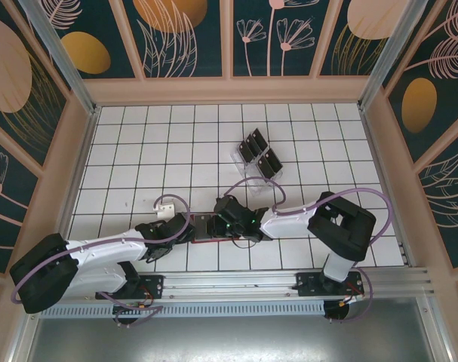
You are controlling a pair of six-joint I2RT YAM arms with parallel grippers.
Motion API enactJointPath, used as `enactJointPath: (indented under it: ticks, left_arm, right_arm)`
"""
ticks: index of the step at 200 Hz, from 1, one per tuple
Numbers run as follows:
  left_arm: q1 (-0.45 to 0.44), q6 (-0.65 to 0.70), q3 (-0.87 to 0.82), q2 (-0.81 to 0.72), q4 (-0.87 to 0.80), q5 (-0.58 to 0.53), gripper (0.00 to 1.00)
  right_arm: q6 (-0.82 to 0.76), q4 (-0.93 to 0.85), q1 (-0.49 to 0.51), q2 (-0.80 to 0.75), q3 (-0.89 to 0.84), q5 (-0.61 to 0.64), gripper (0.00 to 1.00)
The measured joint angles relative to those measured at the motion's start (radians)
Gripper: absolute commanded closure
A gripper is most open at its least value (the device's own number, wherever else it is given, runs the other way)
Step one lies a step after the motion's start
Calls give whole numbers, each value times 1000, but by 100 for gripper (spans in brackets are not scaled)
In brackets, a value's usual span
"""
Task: Put the credit cards into the card holder
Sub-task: Insert the credit card into the card slot, then close the card holder at the bottom-center of the table.
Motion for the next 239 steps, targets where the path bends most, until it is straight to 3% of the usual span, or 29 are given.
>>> enactJointPath:
  ticks: [51, 73, 105, 166, 239]
  left_arm:
    - [0, 0, 6, -22, -13, 7, 1]
    - [0, 0, 11, -74, -31, 14, 1]
    - [0, 5, 60, -155, -32, 13, 2]
    - [2, 87, 105, -134, 96, 58, 1]
    - [90, 141, 84, -92, 265, 221, 2]
  right_arm:
    - [0, 4, 2, -26, -2, 1, 64]
    - [2, -13, 2, -146, -34, 30, 59]
    - [17, -58, 2, -371, -118, 126, 41]
    - [42, -203, -48, -557, -319, 248, 38]
    - [20, -160, -74, -497, -340, 251, 38]
